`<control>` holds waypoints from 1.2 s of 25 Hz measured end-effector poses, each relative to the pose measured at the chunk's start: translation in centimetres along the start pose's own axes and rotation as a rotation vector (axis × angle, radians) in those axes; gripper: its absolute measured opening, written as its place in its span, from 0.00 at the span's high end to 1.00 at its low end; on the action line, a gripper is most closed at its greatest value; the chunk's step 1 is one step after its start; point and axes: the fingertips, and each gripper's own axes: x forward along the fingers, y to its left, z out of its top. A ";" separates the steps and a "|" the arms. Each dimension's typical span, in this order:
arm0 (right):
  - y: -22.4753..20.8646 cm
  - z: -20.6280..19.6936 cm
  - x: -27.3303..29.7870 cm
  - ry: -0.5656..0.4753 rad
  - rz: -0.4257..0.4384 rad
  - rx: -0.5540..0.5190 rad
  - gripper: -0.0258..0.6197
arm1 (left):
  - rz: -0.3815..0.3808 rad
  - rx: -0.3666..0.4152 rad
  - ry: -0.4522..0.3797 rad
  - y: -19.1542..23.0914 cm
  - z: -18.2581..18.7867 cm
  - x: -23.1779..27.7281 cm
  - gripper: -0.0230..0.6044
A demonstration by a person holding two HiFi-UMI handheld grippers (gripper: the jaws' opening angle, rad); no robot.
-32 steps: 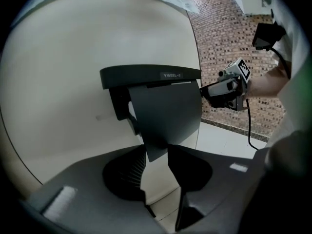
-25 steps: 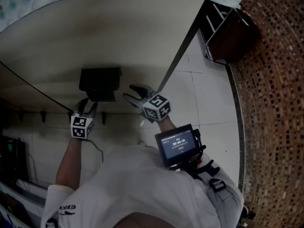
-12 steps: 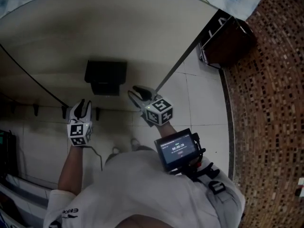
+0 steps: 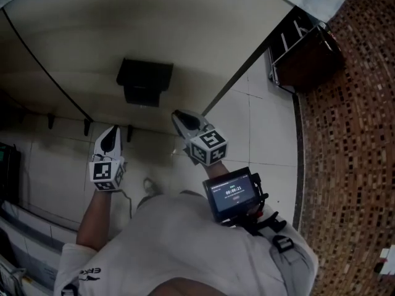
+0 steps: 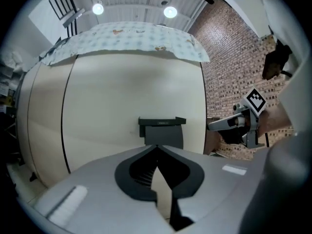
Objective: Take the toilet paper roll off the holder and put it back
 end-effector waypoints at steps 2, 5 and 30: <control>0.5 -0.2 -1.5 -0.013 0.025 -0.007 0.91 | 0.021 0.008 -0.009 -1.7 0.4 -1.5 0.96; 1.2 -0.7 -4.4 -0.033 0.061 0.000 0.94 | 0.062 0.010 -0.022 -4.6 0.8 -4.0 0.96; 7.3 -7.6 -28.9 -0.074 0.258 -0.021 0.95 | 0.222 0.051 -0.046 -28.7 -1.4 -20.8 0.96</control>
